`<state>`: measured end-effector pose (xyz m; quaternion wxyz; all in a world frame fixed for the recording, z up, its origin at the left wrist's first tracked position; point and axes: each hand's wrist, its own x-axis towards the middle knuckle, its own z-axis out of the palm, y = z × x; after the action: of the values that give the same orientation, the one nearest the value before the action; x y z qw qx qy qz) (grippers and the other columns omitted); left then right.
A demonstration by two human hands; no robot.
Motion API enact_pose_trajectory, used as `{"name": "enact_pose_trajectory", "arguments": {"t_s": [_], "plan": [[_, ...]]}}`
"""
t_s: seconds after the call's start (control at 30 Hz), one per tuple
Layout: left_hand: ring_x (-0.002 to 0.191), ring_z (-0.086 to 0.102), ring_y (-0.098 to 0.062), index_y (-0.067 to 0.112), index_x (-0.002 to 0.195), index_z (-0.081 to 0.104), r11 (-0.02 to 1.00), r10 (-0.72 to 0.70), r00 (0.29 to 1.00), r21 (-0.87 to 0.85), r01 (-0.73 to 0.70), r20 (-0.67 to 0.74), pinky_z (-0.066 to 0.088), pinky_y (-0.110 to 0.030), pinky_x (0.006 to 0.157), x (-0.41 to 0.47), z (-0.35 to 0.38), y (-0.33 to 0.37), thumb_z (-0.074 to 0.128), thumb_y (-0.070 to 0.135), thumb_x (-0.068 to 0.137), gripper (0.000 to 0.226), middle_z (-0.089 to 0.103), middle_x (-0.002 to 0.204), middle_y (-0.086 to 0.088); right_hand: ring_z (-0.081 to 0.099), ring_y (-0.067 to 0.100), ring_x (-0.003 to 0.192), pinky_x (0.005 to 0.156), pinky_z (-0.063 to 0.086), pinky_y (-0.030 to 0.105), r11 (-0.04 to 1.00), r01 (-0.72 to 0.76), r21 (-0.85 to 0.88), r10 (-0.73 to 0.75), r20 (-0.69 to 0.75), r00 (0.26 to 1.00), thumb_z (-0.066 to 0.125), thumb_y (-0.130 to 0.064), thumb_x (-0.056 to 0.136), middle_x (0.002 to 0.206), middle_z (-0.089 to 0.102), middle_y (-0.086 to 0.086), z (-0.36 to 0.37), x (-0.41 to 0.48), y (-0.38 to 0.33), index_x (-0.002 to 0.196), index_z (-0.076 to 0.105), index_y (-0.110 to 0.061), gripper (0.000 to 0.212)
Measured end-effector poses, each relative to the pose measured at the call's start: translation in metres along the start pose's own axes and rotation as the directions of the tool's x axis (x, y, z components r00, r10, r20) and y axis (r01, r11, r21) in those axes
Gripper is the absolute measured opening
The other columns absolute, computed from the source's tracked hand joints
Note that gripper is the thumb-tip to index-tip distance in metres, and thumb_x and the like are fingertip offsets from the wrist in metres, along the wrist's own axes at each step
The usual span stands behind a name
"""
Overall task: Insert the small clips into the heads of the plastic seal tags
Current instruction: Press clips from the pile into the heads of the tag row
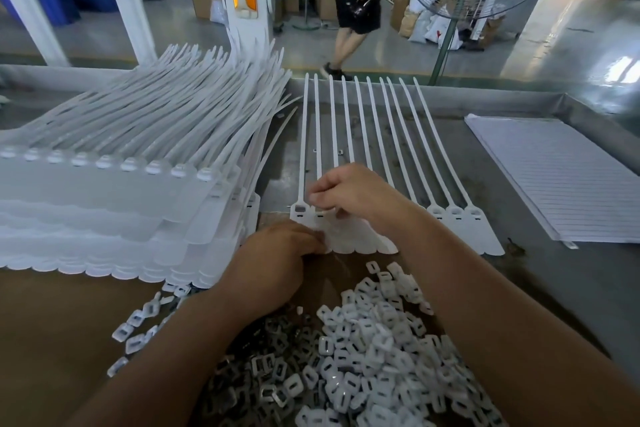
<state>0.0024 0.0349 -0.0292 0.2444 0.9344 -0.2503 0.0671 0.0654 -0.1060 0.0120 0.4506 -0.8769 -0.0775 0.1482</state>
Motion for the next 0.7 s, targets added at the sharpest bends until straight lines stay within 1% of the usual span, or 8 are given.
{"name": "enact_pose_trajectory", "arguments": {"t_s": [0.1, 0.2, 0.3, 0.33, 0.4, 0.5, 0.6, 0.7], "plan": [[0.12, 0.045, -0.006, 0.018, 0.113, 0.064, 0.995, -0.039, 0.999, -0.086, 0.041, 0.021, 0.027, -0.016, 0.104, 0.0, 0.0, -0.002, 0.043, -0.01, 0.081, 0.047, 0.057, 0.126, 0.004, 0.059, -0.006, 0.062, 0.051, 0.044, 0.01, 0.997, 0.06, -0.044, -0.06, 0.003, 0.998, 0.065, -0.022, 0.084, 0.078, 0.066, -0.011, -0.01, -0.025, 0.002, 0.08, 0.064, -0.024, 0.005], [0.117, 0.044, -0.003, 0.015, 0.11, 0.066, 0.984, -0.076, 0.997, -0.157, 0.078, 0.019, 0.025, -0.012, 0.101, 0.001, -0.002, -0.001, 0.041, -0.014, 0.078, 0.049, 0.057, 0.126, 0.002, 0.059, -0.008, 0.061, 0.058, 0.045, 0.014, 0.988, 0.106, -0.115, -0.095, 0.097, 0.991, 0.067, -0.025, 0.081, 0.073, 0.068, -0.012, -0.016, -0.056, 0.003, 0.074, 0.066, -0.028, 0.008], [0.117, 0.045, -0.002, 0.018, 0.107, 0.068, 0.974, -0.103, 0.994, -0.198, 0.108, 0.038, 0.029, -0.021, 0.106, 0.001, -0.003, 0.0, 0.041, -0.012, 0.077, 0.051, 0.057, 0.126, 0.005, 0.056, -0.009, 0.062, 0.06, 0.045, 0.007, 0.948, 0.216, -0.236, -0.167, 0.211, 0.963, 0.067, -0.023, 0.08, 0.065, 0.063, -0.019, -0.009, -0.078, 0.001, 0.078, 0.07, -0.026, 0.005], [0.118, 0.045, -0.002, 0.019, 0.107, 0.068, 0.973, -0.105, 0.993, -0.201, 0.112, 0.045, 0.03, -0.024, 0.107, 0.001, -0.003, 0.0, 0.041, -0.011, 0.078, 0.05, 0.057, 0.126, 0.005, 0.055, -0.009, 0.064, 0.062, 0.045, 0.006, 0.919, 0.253, -0.303, -0.188, 0.227, 0.956, 0.066, -0.023, 0.081, 0.067, 0.062, -0.02, -0.004, -0.082, 0.001, 0.082, 0.072, -0.025, 0.006], [0.115, 0.044, 0.001, 0.019, 0.106, 0.069, 0.971, -0.117, 0.993, -0.205, 0.121, 0.034, 0.028, -0.018, 0.106, 0.0, -0.003, 0.001, 0.042, -0.011, 0.079, 0.048, 0.058, 0.125, 0.005, 0.052, -0.007, 0.067, 0.069, 0.043, 0.007, 0.866, 0.302, -0.398, -0.218, 0.243, 0.945, 0.065, -0.022, 0.082, 0.083, 0.067, -0.017, 0.005, -0.088, 0.0, 0.092, 0.073, -0.024, 0.013], [0.111, 0.042, 0.006, 0.015, 0.107, 0.068, 0.971, -0.124, 0.992, -0.202, 0.125, 0.017, 0.023, -0.004, 0.098, 0.001, -0.001, 0.0, 0.042, -0.012, 0.078, 0.047, 0.058, 0.124, 0.004, 0.055, -0.002, 0.081, 0.076, 0.043, 0.013, 0.849, 0.321, -0.42, -0.224, 0.265, 0.938, 0.065, -0.02, 0.082, 0.101, 0.069, -0.01, 0.013, -0.091, -0.001, 0.099, 0.072, -0.022, 0.018], [0.11, 0.04, 0.007, 0.014, 0.108, 0.067, 0.973, -0.121, 0.993, -0.196, 0.121, 0.013, 0.015, 0.009, 0.089, 0.003, -0.001, 0.0, 0.041, -0.014, 0.077, 0.05, 0.058, 0.124, 0.003, 0.058, 0.003, 0.089, 0.079, 0.042, 0.014, 0.851, 0.308, -0.425, -0.204, 0.274, 0.94, 0.065, -0.021, 0.083, 0.103, 0.068, -0.009, 0.013, -0.092, 0.002, 0.101, 0.072, -0.022, 0.019], [0.108, 0.04, 0.006, 0.011, 0.107, 0.067, 0.975, -0.106, 0.994, -0.195, 0.105, 0.002, 0.013, 0.012, 0.086, 0.004, 0.0, 0.0, 0.041, -0.016, 0.075, 0.049, 0.06, 0.122, 0.0, 0.057, 0.007, 0.094, 0.083, 0.044, 0.02, 0.82, 0.319, -0.475, -0.197, 0.289, 0.937, 0.065, -0.018, 0.082, 0.105, 0.067, -0.008, 0.017, -0.091, 0.003, 0.103, 0.071, -0.02, 0.022]]}}
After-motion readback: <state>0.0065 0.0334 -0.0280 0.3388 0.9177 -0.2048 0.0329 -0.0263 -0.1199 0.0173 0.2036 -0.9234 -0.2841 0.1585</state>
